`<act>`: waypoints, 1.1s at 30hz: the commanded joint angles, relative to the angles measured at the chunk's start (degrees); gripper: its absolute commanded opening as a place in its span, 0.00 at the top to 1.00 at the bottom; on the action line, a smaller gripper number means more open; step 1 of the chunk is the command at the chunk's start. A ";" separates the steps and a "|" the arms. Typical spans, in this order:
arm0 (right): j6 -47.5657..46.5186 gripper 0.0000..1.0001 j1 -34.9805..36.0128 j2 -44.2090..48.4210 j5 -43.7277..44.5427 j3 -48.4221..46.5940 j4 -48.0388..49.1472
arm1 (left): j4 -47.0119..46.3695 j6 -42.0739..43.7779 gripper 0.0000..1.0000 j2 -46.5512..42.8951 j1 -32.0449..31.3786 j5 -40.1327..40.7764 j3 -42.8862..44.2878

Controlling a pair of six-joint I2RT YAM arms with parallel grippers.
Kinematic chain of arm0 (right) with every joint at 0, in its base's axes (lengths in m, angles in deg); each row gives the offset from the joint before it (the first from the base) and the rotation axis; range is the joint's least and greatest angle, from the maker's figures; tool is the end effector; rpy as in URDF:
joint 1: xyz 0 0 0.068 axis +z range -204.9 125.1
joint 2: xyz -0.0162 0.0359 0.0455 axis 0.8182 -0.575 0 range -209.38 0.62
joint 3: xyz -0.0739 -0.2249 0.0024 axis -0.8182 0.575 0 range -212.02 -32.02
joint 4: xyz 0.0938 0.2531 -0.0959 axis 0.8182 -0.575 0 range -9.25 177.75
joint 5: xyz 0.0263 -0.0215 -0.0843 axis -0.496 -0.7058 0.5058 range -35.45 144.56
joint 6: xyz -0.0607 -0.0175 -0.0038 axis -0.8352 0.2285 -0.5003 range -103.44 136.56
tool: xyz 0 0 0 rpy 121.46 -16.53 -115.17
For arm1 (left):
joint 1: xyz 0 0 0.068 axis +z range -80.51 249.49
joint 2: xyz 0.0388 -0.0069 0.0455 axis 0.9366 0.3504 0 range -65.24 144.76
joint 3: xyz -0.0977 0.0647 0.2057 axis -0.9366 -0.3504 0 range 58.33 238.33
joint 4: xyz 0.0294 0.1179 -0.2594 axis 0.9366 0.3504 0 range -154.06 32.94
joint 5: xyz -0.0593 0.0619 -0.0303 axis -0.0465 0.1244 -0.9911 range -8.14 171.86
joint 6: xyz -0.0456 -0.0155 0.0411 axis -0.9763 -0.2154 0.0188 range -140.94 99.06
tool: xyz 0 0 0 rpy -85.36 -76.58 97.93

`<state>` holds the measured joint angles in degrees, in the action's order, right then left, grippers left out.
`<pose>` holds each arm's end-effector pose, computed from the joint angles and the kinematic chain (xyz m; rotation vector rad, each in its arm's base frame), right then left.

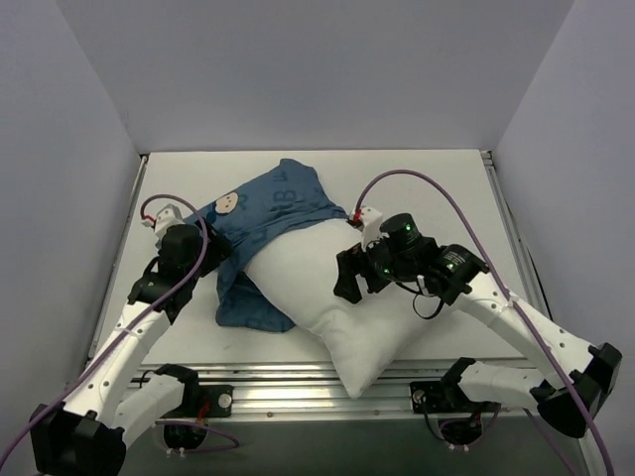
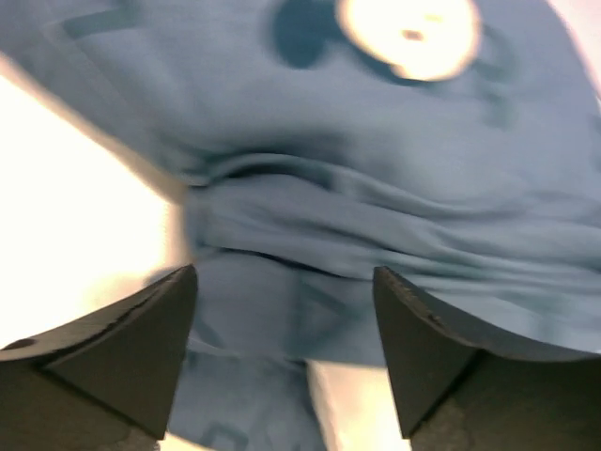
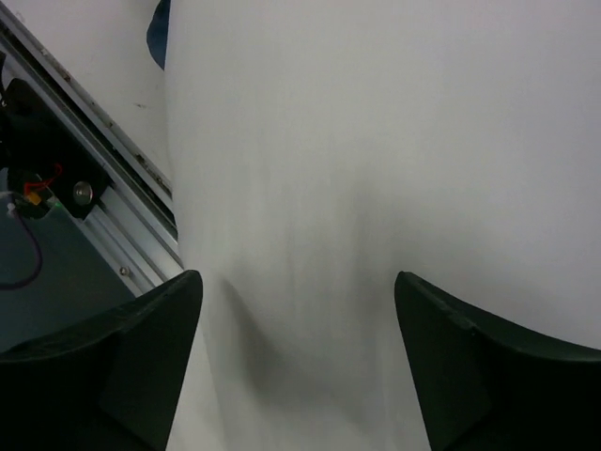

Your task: Remove the pillowcase from the pillow

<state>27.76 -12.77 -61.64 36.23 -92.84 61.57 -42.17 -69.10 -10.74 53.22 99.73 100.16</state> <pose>0.2078 0.2085 0.3114 -0.7723 2.0074 0.8901 0.2592 -0.0600 0.2286 -0.7618 2.0190 -0.3164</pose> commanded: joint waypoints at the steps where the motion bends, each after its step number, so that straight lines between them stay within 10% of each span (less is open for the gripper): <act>1: -1.45 0.18 1.46 -3.83 0.54 -5.44 3.67 | 6.40 9.04 0.15 -1.33 -2.18 -8.28 6.07; 9: 1.01 0.00 5.79 -14.01 21.31 -12.31 11.22 | 1.50 24.86 0.13 9.01 -7.37 -13.82 17.22; 21: -0.48 0.02 -0.82 -27.20 9.82 -9.24 20.19 | -0.10 38.66 0.12 34.44 -12.91 -25.85 39.91; 24: -0.74 0.40 -1.08 -28.18 7.87 -6.00 23.35 | 0.96 41.74 0.12 36.46 -13.26 -29.98 40.09; 25: -0.39 0.72 -1.17 -28.27 7.09 -5.28 24.58 | 1.57 43.31 0.12 36.90 -13.35 -30.52 40.18; 27: 0.57 1.00 -1.44 -28.27 6.90 -3.36 25.64 | 3.15 44.20 0.15 37.96 -13.35 -29.39 40.27; 33: 1.28 1.00 -1.44 -25.03 5.67 -1.32 27.06 | 4.04 42.98 0.79 41.74 -12.82 -19.21 42.02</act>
<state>28.72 -14.45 -88.42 44.27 -96.33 90.14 -39.63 -27.20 28.89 40.04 75.14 139.02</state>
